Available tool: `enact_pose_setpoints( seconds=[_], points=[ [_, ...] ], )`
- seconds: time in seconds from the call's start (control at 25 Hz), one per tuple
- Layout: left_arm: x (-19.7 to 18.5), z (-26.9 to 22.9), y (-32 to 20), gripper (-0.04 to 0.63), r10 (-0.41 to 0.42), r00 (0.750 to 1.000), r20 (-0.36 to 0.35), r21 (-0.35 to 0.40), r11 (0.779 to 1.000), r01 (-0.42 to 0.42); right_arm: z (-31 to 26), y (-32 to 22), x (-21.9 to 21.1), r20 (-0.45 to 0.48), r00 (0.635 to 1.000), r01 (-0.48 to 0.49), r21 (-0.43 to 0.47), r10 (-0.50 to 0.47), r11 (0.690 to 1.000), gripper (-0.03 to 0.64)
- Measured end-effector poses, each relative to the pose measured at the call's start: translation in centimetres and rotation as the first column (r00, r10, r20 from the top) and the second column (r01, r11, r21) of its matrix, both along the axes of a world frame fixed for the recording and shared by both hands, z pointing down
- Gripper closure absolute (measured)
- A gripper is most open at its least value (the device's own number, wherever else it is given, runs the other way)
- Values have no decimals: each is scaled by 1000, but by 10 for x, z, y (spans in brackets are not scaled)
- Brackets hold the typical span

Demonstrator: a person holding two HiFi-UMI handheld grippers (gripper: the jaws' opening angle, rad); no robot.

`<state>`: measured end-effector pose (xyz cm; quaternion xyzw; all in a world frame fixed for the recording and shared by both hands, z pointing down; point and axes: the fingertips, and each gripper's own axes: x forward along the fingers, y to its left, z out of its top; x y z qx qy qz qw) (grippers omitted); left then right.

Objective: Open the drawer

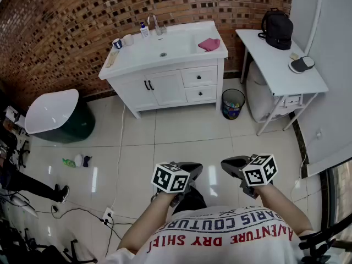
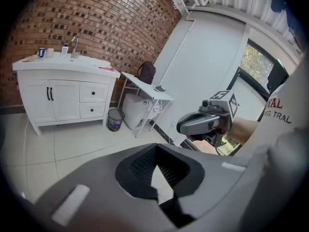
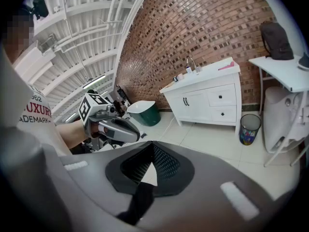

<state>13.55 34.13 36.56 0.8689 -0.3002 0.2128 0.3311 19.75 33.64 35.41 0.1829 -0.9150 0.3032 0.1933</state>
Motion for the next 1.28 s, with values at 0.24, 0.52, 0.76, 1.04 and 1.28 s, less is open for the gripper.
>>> enact_pose_setpoints(
  seconds=[0.24, 0.52, 0.76, 1.04, 1.28],
  points=[
    [-32, 13, -66, 609, 5, 1000, 9, 5, 1000, -5, 13, -64, -29, -16, 1000, -21, 16, 21, 1000, 611],
    [-82, 33, -181, 609, 16, 1000, -8, -35, 999, -17, 36, -174, -79, -28, 998, -56, -52, 54, 997, 611],
    [-148, 33, -305, 609, 45, 999, 9, -63, 997, -45, 39, -296, -140, -44, 996, -84, -88, 80, 993, 611],
    [-213, 27, -417, 609, 18, 1000, 9, -55, 998, -17, 36, -401, -195, -55, 993, -108, -97, 103, 989, 611],
    [-231, 35, -457, 609, 29, 1000, -6, -70, 997, -30, 37, -442, -213, -78, 990, -128, -94, 121, 987, 611]
  ],
)
